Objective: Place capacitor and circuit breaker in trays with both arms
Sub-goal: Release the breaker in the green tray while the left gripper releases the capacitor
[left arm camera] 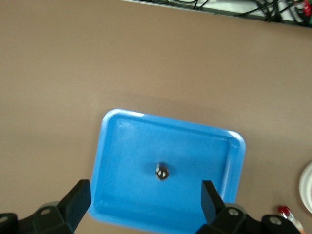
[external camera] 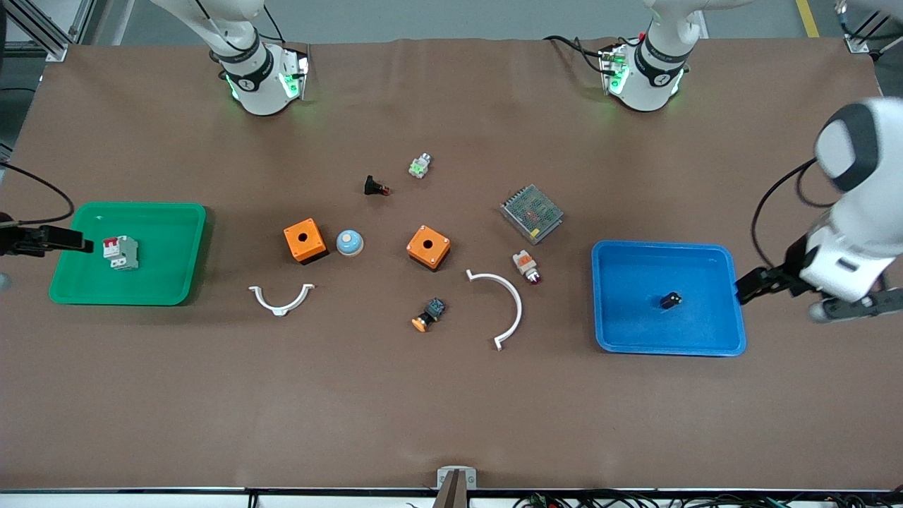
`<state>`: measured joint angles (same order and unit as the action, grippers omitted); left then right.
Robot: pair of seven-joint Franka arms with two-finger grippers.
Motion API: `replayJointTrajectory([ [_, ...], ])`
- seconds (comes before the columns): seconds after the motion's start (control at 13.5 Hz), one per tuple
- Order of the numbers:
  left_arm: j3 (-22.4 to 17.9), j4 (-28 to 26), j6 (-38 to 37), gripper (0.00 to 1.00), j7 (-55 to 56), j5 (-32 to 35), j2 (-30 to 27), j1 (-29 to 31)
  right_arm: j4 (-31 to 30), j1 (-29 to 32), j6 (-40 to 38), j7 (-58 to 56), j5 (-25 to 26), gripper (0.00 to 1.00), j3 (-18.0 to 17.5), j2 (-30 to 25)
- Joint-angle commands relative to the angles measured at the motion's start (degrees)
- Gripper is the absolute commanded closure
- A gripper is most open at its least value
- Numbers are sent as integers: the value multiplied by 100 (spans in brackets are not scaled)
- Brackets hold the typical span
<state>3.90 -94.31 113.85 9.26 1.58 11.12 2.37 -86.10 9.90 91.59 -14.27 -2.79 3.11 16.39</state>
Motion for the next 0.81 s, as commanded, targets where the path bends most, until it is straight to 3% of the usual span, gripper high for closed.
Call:
replayJointTrajectory([
  [0.0, 6, 396, -985, 0, -703, 96, -432, 35, 102, -111, -361, 337, 16, 0, 49, -407],
  [0.15, 6, 378, -1390, 0, -1109, 88, -829, 140, 102, -163, -606, 381, 7, 0, 14, -688],
  [0.59, -3, 168, -2323, 0, -646, 79, -1550, -167, -56, -787, -616, 1304, 174, 0, 14, -1409],
  [0.74, 6, -25, -2324, 0, -461, 27, -1753, -281, -633, -840, -276, 1312, 165, 0, 14, -1795],
])
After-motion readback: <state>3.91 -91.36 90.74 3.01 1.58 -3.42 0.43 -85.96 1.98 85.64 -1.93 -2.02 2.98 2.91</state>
